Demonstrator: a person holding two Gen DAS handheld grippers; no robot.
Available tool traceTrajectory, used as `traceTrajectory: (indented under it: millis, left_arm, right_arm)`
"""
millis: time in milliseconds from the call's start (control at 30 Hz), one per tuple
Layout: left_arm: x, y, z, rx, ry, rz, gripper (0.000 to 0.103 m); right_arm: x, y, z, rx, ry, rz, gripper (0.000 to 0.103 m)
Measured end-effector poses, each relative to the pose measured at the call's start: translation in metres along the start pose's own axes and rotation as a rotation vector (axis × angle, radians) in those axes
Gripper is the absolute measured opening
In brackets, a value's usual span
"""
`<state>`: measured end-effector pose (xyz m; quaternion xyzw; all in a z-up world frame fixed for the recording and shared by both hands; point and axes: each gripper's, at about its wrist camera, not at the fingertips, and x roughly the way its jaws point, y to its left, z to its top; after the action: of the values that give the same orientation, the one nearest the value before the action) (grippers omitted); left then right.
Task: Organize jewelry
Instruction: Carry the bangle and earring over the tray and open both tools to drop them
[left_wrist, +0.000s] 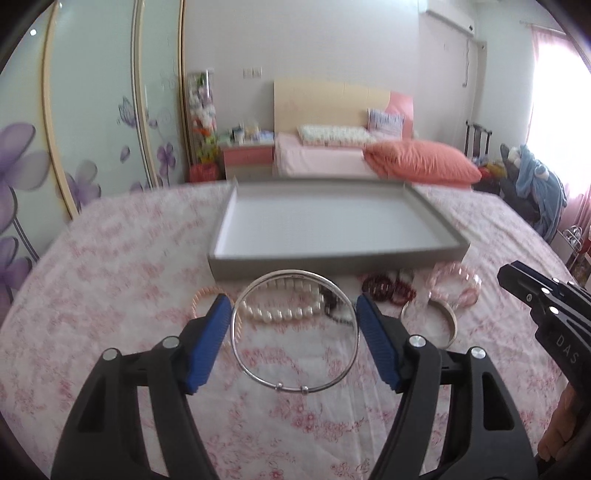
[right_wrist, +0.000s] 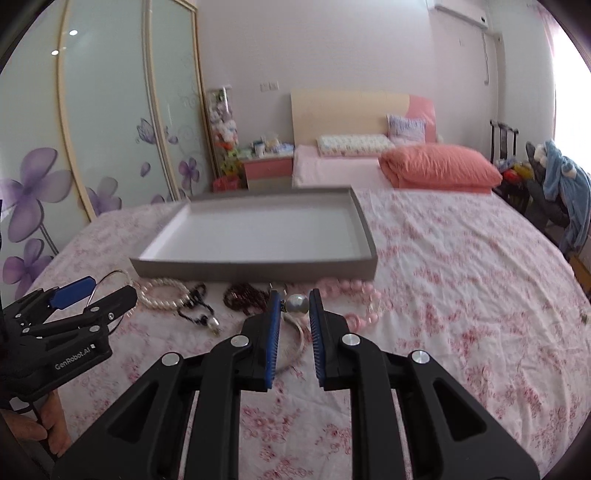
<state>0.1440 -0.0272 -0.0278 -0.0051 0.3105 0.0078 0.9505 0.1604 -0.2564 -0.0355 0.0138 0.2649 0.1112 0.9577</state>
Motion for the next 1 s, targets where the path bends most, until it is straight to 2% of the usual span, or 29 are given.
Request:
traceTrajectory:
  millis: [100,200,600,800,1000]
  left_arm:
    - [-0.015,0.001,0.01,0.008,-0.074,0.021,0.068]
    - [-0.026,0.002,0.019,0.014,-0.13,0.043,0.068]
    - [-0.011,0.012,0.064,0.005,-0.212,0.099,0.069]
    - [0.016,0.016,0.081,-0.002,-0.214,0.103,0.069]
    - [0.057,0.013,0.092,0.001,-0.178,0.095,0.069]
  right_arm:
    - [-0.011,0.009,0.008,-0.031,-0.085,0.006,0.017]
    - [-0.015,0.011,0.017,-0.034,-0.131,0.017,0.017]
    - [-0.001,0.008,0.058,-0.015,-0.26,0.02,0.017]
    - [0.025,0.008,0.068,-0.01,-0.272,0.007,0.017]
    - [0.067,0.002,0.075,0.01,-0.219,-0.003,0.017]
